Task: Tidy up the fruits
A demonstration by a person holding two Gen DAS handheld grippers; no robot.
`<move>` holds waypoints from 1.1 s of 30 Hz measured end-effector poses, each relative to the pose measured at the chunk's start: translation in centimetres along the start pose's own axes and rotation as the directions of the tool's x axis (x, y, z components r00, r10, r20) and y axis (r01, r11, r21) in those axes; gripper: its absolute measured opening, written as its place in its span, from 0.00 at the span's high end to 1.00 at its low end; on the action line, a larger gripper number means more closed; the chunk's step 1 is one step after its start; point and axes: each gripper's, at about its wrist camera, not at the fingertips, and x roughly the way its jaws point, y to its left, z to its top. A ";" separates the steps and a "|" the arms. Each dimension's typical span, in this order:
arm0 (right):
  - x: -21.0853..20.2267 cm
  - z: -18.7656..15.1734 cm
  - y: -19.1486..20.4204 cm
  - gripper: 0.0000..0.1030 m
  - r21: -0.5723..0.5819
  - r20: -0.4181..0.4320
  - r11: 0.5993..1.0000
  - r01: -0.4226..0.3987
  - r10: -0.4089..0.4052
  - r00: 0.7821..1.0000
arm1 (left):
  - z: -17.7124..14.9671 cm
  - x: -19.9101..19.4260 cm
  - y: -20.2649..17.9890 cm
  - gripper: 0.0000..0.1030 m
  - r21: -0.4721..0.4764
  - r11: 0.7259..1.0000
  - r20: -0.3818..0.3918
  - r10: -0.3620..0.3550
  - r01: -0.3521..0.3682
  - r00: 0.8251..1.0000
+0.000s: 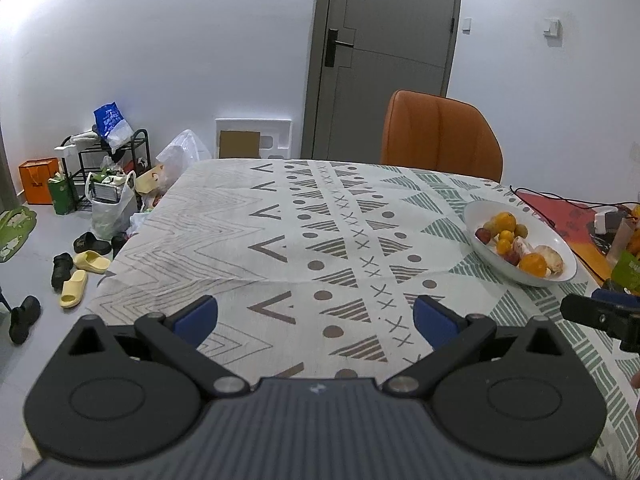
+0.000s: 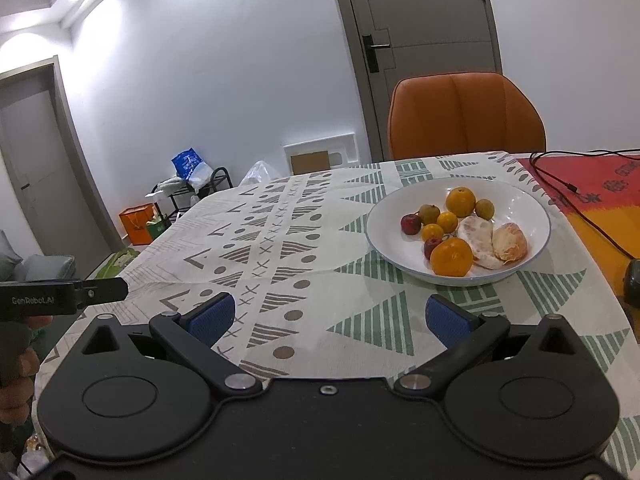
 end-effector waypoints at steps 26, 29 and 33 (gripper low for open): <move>0.0 0.2 -0.2 0.00 -0.007 -0.002 1.000 0.001 -0.001 1.000 | 0.2 -0.2 -0.1 0.00 0.005 1.000 -0.001 0.006 -0.006 1.000; 0.0 0.3 -0.1 0.00 -0.011 0.000 1.000 0.001 -0.001 1.000 | 0.2 -0.2 0.0 0.00 0.004 1.000 0.000 0.009 -0.009 1.000; 0.0 0.3 -0.1 0.00 -0.014 0.001 1.000 0.005 -0.005 1.000 | 0.3 -0.2 0.0 0.00 0.008 1.000 0.002 0.012 -0.012 1.000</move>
